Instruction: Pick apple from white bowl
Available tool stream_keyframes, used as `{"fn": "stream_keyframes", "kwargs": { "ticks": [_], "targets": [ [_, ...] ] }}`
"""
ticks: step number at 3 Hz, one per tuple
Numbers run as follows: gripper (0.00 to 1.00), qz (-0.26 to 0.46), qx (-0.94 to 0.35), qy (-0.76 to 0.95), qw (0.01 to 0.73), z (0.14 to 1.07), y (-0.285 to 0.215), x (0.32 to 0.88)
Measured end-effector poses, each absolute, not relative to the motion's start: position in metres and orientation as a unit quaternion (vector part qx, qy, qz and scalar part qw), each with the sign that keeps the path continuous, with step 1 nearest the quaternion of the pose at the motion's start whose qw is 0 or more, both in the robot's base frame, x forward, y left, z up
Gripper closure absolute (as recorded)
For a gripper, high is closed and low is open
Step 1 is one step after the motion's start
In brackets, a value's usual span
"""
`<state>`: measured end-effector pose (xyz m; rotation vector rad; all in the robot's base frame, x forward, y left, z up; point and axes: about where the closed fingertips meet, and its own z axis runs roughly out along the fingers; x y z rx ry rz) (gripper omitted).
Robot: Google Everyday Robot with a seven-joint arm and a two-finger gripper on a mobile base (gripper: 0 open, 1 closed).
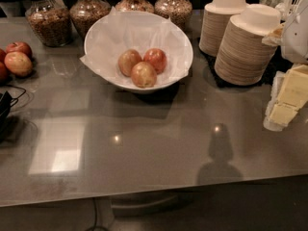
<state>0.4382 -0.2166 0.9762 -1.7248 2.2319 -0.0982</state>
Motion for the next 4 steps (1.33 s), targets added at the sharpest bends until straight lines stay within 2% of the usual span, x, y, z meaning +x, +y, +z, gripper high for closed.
{"fn": "stream_keyframes", "kwargs": {
  "ticks": [1, 3, 4],
  "targets": [
    [0.00, -0.035, -0.604, 0.780, 0.160, 0.977, -0.216, 0.439],
    [0.00, -0.030, -0.661, 0.711, 0.238, 1.005, -0.142, 0.483],
    [0.00, -0.030, -0.661, 0.711, 0.238, 1.005, -0.141, 0.483]
  ]
}}
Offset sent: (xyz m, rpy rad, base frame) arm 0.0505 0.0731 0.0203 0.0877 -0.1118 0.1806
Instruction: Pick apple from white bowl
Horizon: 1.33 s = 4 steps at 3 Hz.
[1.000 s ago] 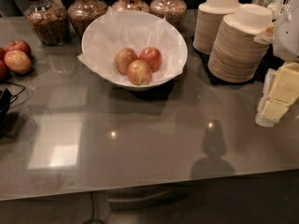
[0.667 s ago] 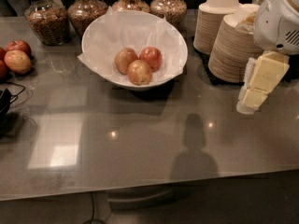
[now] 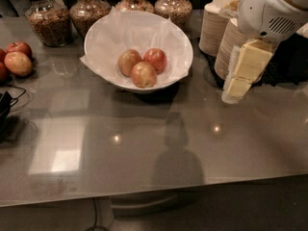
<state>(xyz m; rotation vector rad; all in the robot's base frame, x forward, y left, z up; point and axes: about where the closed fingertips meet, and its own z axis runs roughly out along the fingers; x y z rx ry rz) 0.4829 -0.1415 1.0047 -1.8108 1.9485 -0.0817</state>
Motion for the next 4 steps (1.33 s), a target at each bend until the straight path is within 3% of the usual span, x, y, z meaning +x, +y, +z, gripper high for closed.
{"fn": "stream_keyframes", "kwargs": {
  "ticks": [2, 4],
  "targets": [
    [0.00, -0.015, -0.644, 0.716, 0.270, 0.998, -0.136, 0.494],
    [0.00, 0.050, -0.643, 0.677, 0.354, 0.996, -0.076, 0.550]
  ]
}}
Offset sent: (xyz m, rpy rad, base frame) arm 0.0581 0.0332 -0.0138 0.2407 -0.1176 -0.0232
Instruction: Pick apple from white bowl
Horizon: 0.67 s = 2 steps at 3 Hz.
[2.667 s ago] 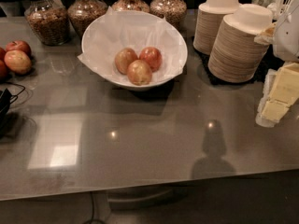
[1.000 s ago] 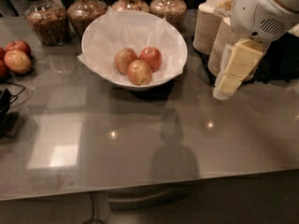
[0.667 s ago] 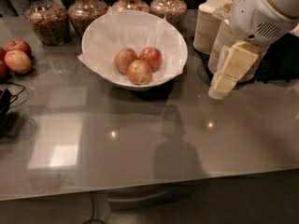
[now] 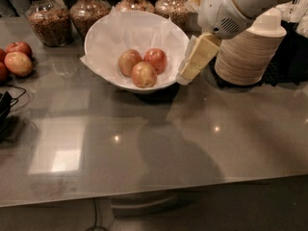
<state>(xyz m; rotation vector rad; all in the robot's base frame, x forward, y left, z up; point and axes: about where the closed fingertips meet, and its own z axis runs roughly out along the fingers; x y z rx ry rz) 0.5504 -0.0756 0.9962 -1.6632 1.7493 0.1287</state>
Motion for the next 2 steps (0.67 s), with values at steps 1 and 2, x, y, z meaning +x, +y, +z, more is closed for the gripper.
{"fn": "stream_keyframes", "kwargs": {
  "ticks": [1, 2],
  "targets": [
    [0.00, 0.081, -0.644, 0.661, 0.375, 0.989, -0.047, 0.571],
    [0.11, 0.099, -0.652, 0.649, 0.379, 0.980, -0.020, 0.585]
  ]
}}
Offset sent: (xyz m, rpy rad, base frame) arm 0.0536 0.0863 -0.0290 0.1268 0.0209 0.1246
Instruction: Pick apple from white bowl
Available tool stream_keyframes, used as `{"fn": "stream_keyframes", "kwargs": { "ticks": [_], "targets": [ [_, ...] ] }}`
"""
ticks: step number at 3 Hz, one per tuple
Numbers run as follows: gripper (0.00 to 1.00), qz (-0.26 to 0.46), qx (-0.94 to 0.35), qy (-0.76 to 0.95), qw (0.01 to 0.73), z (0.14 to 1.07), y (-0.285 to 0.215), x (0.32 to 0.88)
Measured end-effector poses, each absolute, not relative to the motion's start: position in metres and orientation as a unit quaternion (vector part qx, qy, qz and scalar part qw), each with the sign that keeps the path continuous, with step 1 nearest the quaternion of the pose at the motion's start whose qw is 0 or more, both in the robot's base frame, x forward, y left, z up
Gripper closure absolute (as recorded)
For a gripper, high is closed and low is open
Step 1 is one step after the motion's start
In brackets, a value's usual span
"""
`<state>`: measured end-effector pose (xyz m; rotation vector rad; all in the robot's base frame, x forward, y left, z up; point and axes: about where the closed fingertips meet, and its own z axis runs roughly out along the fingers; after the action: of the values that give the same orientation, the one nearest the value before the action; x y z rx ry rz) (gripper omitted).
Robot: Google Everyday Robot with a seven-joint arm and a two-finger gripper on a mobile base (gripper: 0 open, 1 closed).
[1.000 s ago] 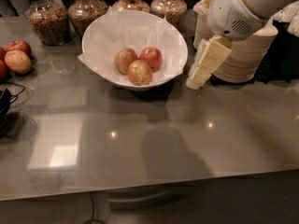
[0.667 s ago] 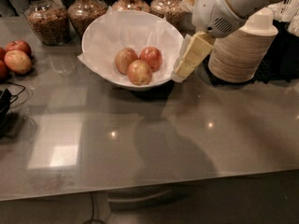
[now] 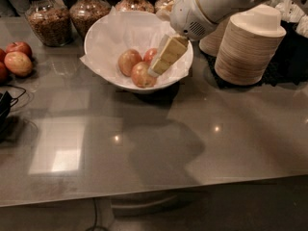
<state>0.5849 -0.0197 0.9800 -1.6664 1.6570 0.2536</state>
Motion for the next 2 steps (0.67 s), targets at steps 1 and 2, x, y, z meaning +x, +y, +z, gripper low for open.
{"fn": "stream_keyframes", "kwargs": {
  "ticks": [1, 2],
  "targets": [
    [0.06, 0.110, -0.660, 0.641, 0.376, 0.9696, -0.0009, 0.5970],
    [0.00, 0.110, -0.660, 0.641, 0.376, 0.9692, -0.0002, 0.5971]
  ]
}}
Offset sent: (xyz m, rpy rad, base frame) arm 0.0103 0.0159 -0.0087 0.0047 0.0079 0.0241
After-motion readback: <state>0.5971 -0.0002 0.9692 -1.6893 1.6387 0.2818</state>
